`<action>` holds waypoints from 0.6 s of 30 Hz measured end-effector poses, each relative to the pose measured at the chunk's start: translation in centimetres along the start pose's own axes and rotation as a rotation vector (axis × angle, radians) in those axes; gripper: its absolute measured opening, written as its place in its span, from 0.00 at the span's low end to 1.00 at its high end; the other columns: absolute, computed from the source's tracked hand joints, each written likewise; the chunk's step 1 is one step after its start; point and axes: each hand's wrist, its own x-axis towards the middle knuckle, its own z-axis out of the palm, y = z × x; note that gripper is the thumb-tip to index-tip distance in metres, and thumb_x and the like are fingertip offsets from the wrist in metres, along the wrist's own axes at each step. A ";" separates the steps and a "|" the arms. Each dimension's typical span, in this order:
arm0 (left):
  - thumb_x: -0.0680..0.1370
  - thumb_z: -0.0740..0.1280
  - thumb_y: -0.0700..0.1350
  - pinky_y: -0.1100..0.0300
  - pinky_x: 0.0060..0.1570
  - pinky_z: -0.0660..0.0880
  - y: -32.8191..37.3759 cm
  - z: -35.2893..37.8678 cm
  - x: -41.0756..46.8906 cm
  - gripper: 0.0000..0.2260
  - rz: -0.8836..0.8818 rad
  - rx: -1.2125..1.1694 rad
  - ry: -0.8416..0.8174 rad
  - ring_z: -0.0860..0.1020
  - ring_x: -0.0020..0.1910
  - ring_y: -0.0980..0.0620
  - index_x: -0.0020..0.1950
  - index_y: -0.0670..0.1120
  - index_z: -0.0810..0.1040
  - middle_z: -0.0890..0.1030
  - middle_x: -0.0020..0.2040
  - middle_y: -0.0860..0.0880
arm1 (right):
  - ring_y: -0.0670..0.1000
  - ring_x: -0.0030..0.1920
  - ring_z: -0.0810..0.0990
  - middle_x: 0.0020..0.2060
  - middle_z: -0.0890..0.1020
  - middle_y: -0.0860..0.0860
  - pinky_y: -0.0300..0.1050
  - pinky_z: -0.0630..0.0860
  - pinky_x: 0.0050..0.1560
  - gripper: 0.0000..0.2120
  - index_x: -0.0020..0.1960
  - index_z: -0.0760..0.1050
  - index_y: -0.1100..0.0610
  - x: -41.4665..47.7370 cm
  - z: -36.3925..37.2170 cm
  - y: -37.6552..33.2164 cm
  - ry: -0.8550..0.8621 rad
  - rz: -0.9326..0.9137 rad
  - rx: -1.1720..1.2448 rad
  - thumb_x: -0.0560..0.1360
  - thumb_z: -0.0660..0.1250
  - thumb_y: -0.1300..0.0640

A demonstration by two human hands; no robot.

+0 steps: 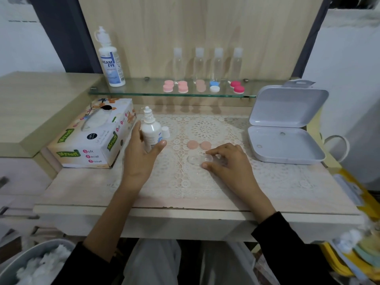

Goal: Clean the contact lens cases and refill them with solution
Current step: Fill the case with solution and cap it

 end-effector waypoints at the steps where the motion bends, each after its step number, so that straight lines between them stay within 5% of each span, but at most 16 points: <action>1: 0.74 0.71 0.46 0.62 0.60 0.68 -0.3 -0.2 0.2 0.27 -0.005 0.002 -0.016 0.72 0.62 0.57 0.71 0.48 0.67 0.73 0.61 0.63 | 0.46 0.53 0.70 0.48 0.77 0.43 0.35 0.65 0.49 0.18 0.57 0.81 0.51 0.0 0.0 0.0 0.001 0.000 0.002 0.69 0.75 0.47; 4: 0.72 0.73 0.48 0.53 0.61 0.73 -0.4 -0.9 0.8 0.21 0.034 0.035 -0.089 0.77 0.58 0.54 0.64 0.48 0.75 0.79 0.58 0.53 | 0.46 0.53 0.70 0.48 0.76 0.43 0.38 0.66 0.49 0.18 0.56 0.81 0.51 0.0 0.0 0.0 0.003 0.001 0.006 0.69 0.75 0.47; 8: 0.69 0.76 0.48 0.59 0.54 0.70 0.5 -1.9 1.0 0.25 0.284 0.362 -0.173 0.73 0.53 0.56 0.65 0.48 0.75 0.74 0.56 0.53 | 0.46 0.53 0.70 0.47 0.77 0.43 0.35 0.66 0.49 0.18 0.56 0.81 0.51 -0.1 0.0 0.1 0.008 -0.013 0.012 0.69 0.75 0.47; 12: 0.68 0.77 0.45 0.53 0.50 0.73 0.5 -2.5 1.3 0.26 0.476 0.627 -0.285 0.71 0.49 0.55 0.64 0.47 0.76 0.71 0.56 0.50 | 0.46 0.52 0.70 0.47 0.77 0.44 0.39 0.67 0.49 0.18 0.56 0.81 0.52 -0.1 0.1 0.1 0.019 -0.015 0.004 0.69 0.76 0.47; 18: 0.66 0.78 0.42 0.47 0.45 0.77 0.5 -3.3 2.3 0.26 0.628 0.774 -0.388 0.78 0.50 0.42 0.62 0.42 0.78 0.80 0.54 0.44 | 0.46 0.52 0.70 0.48 0.78 0.45 0.40 0.67 0.49 0.18 0.56 0.81 0.52 0.0 0.2 0.0 0.017 -0.015 -0.001 0.69 0.76 0.47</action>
